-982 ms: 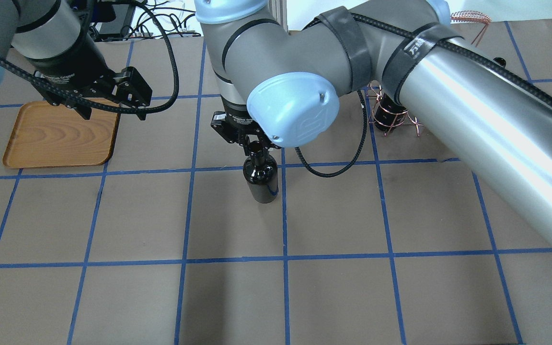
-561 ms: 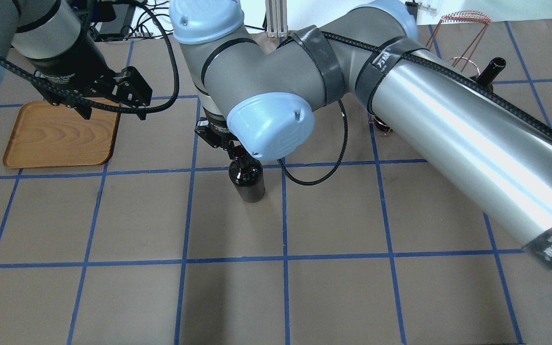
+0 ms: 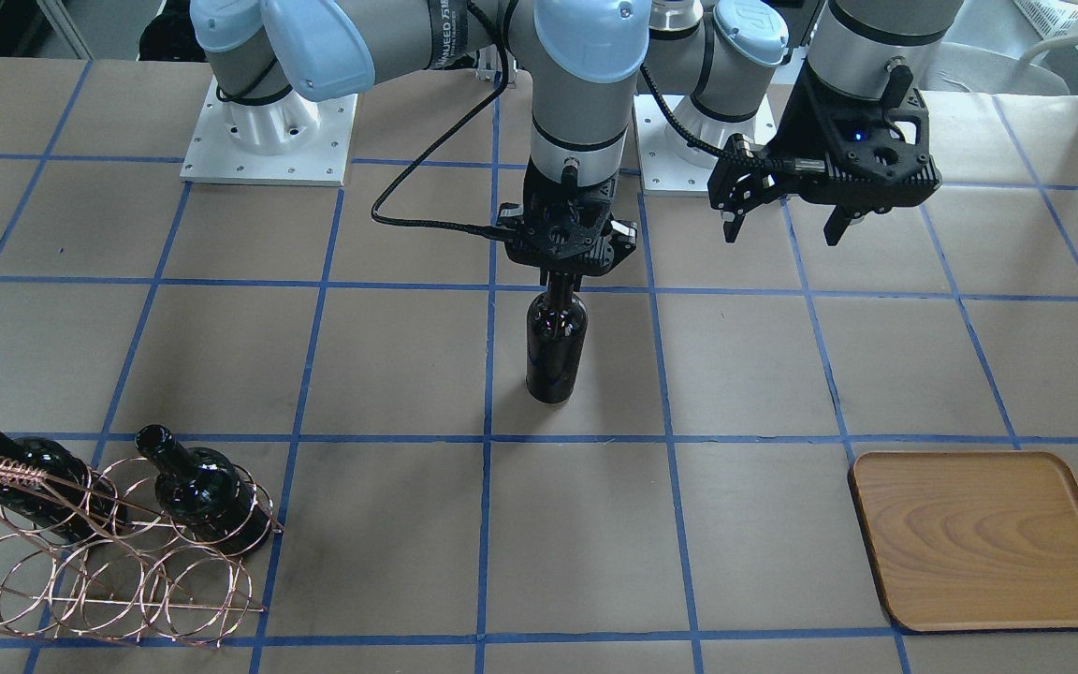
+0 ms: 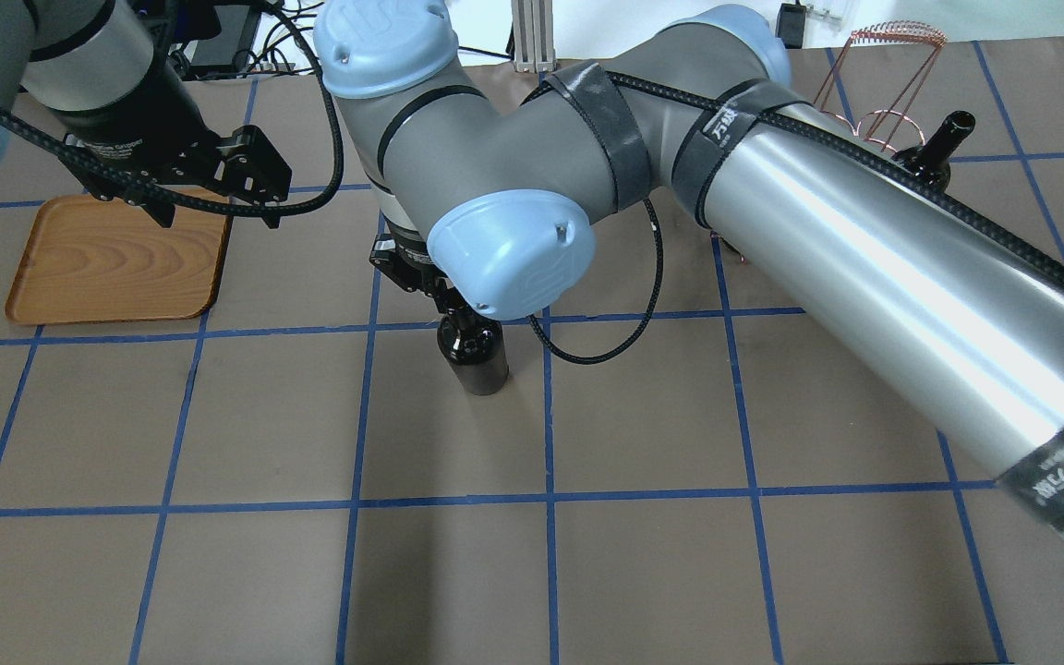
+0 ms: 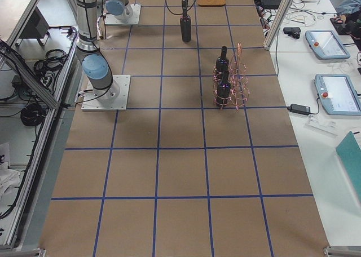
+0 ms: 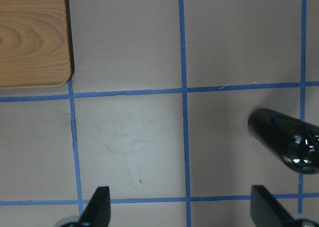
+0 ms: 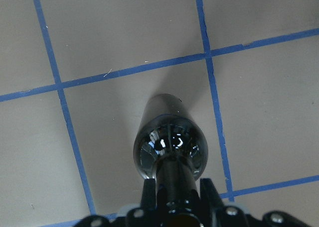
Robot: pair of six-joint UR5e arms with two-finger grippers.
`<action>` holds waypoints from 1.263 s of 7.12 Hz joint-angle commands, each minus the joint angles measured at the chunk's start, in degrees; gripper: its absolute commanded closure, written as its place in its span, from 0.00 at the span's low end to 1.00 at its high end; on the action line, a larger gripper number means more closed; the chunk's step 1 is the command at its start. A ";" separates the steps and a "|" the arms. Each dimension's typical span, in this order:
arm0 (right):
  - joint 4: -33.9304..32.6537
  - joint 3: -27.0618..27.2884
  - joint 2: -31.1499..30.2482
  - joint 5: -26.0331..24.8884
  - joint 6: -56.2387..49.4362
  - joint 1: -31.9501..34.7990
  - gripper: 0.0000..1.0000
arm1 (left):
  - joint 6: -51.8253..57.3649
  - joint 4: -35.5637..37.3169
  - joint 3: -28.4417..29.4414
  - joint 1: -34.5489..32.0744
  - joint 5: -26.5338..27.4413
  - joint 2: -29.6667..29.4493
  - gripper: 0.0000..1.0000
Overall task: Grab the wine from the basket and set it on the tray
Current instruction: 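Set the bottle upright on the table and open the right gripper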
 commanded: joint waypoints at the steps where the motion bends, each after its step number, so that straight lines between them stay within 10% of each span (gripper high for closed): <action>1: 0.04 0.03 -0.08 -0.26 -0.20 0.14 0.08 | -0.02 0.23 0.09 0.03 0.06 -0.15 0.00; 4: 2.83 0.20 -4.54 -0.79 -4.57 -2.65 0.03 | -0.02 -0.39 0.45 0.12 0.32 -0.24 0.00; 9: 17.24 0.29 -15.88 -0.44 -37.65 -26.96 0.01 | -7.47 1.18 -0.52 -6.95 -1.26 -1.37 0.00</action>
